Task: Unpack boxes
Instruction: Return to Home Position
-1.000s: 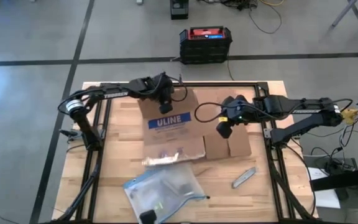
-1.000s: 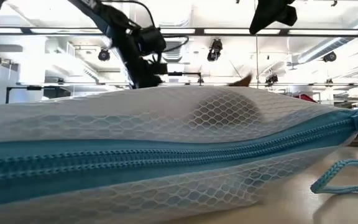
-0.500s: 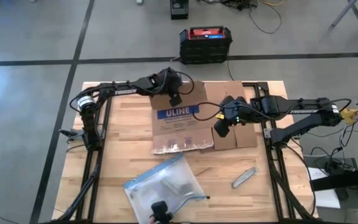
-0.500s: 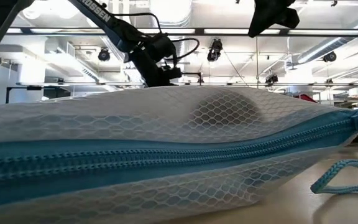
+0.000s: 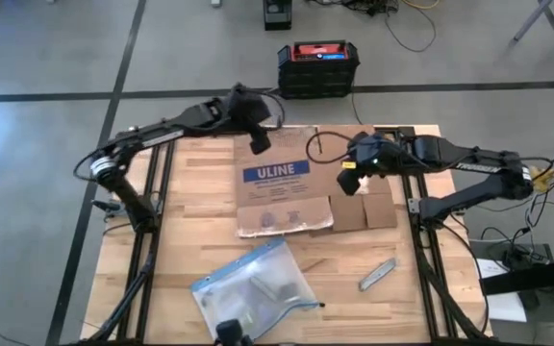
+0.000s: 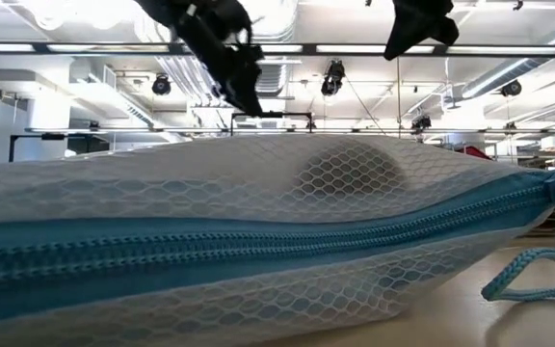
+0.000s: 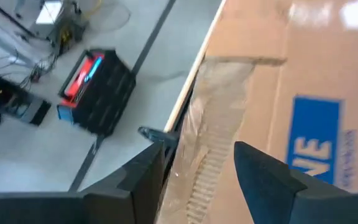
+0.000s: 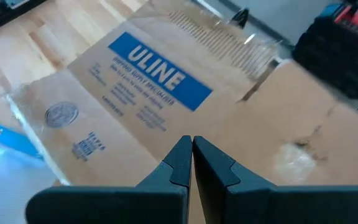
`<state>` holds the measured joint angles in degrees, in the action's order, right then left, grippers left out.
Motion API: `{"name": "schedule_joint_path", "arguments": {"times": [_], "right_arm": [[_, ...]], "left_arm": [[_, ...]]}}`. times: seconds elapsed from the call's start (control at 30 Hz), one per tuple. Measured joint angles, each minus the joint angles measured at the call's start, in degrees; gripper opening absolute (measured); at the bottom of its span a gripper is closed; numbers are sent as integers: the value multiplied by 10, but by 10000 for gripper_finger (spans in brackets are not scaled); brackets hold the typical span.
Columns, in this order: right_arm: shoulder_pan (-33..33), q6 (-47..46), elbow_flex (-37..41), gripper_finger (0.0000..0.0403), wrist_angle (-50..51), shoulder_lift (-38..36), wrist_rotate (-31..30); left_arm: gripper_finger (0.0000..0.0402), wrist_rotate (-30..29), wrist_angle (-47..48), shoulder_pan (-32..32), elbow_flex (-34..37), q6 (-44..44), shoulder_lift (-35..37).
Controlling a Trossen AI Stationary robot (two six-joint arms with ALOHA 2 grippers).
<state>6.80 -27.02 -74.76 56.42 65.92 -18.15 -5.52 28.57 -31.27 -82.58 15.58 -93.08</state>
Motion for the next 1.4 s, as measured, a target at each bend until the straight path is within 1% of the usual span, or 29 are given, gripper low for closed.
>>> {"name": "schedule_joint_path", "arguments": {"times": [0.13, 0.2, 0.27, 0.33, 0.43, 0.5, 0.53, 0.6, 0.67, 0.8, 0.87, 0.93, 1.0, 1.07, 1.13, 1.27, 1.4], "right_arm": [[8, 44, 2, 0, -6, -23, -8], [7, 78, 8, 0, -30, -40, -19], [6, 113, 23, 0, -63, -57, -12], [5, 140, 48, 0, -107, -76, 10], [5, 170, 101, 0, -176, -108, 49], [5, 179, 145, 0, -224, -129, 66], [5, 180, 169, 0, -245, -139, 66], [5, 171, 213, 0, -275, -153, 59], [5, 136, 245, 0, -286, -162, 46], [5, 88, 285, 0, -280, -171, 47], [6, 103, 300, 0, -275, -169, 46], [7, 117, 306, 0, -250, -162, 50], [6, 114, 306, 0, -224, -156, 52], [4, 125, 314, 0, -224, -156, 51], [-9, 156, 326, 0, -237, -165, 52], [-44, 193, 376, 0, -321, -215, 61], [-66, 201, 445, 0, -388, -284, 64]], "left_arm": [[175, 82, -60, -2, 82, -40, 91], [167, 126, -112, -1, 141, -72, 144], [159, 160, -165, -1, 207, -111, 196], [152, 164, -231, 0, 272, -165, 246], [140, 130, -303, 0, 349, -252, 316], [132, 108, -313, 0, 391, -268, 357], [128, 106, -309, -1, 409, -267, 376], [122, 105, -309, 0, 440, -265, 410], [120, 106, -310, 0, 467, -265, 440], [123, 106, -308, 1, 517, -270, 476], [125, 106, -308, 1, 531, -273, 485], [128, 106, -327, 1, 539, -282, 487], [130, 128, -354, 1, 553, -287, 490], [132, 173, -388, 1, 571, -292, 493], [131, 201, -424, 2, 596, -294, 502], [125, 199, -473, 3, 655, -296, 534], [120, 200, -562, 6, 722, -296, 586]]}}
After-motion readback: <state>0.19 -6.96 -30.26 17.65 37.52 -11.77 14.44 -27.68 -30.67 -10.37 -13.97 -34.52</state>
